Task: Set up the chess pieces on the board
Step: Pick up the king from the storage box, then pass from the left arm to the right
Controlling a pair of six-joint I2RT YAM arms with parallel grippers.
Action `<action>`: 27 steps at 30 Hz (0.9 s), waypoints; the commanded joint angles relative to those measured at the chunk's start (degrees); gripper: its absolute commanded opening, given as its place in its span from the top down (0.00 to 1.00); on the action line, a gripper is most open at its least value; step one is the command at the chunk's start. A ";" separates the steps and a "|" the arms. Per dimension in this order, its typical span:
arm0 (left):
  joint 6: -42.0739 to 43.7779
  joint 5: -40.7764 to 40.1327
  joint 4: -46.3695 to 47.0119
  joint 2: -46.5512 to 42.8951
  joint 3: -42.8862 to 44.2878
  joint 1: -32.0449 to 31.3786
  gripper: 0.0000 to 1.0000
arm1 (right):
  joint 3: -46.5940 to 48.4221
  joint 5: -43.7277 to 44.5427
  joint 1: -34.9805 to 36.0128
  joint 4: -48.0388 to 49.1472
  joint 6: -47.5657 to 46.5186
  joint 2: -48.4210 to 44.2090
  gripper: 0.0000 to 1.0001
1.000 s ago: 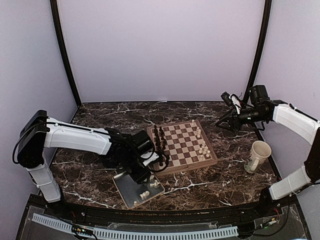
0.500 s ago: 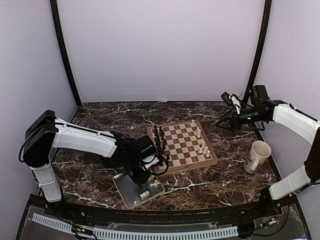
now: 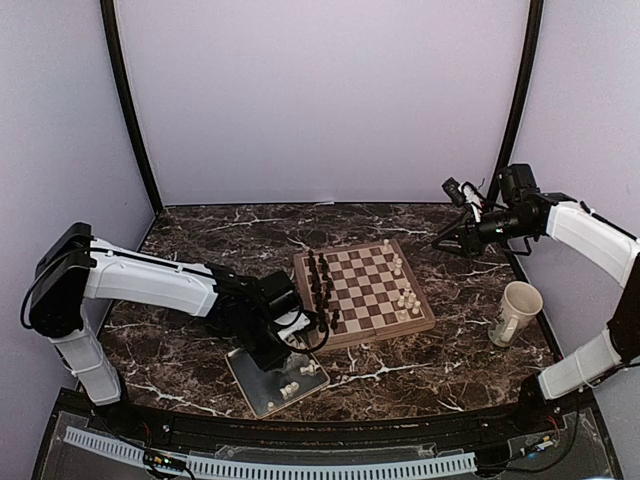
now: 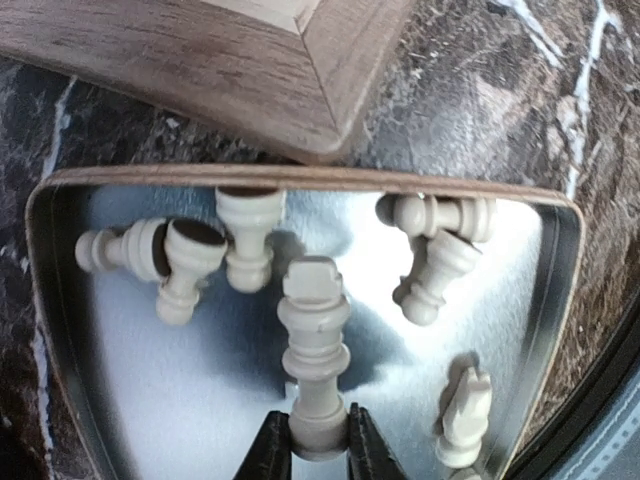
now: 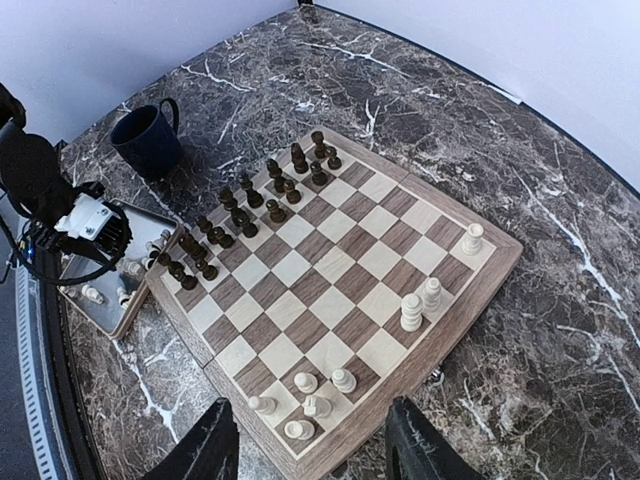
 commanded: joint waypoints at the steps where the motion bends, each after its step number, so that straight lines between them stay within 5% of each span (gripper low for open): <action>1: 3.91 -0.95 -1.46 -10.08 -3.24 -0.24 0.92 | 5.47 -1.53 2.33 -2.97 0.51 0.94 0.49; 14: 0.99 -5.20 37.15 -17.79 -10.03 -0.19 0.90 | 19.17 -13.27 17.82 -12.76 8.77 16.21 0.47; 27: -1.63 -3.68 46.29 -12.16 -7.09 -0.19 0.90 | 29.87 -15.92 27.36 -15.75 11.93 28.37 0.46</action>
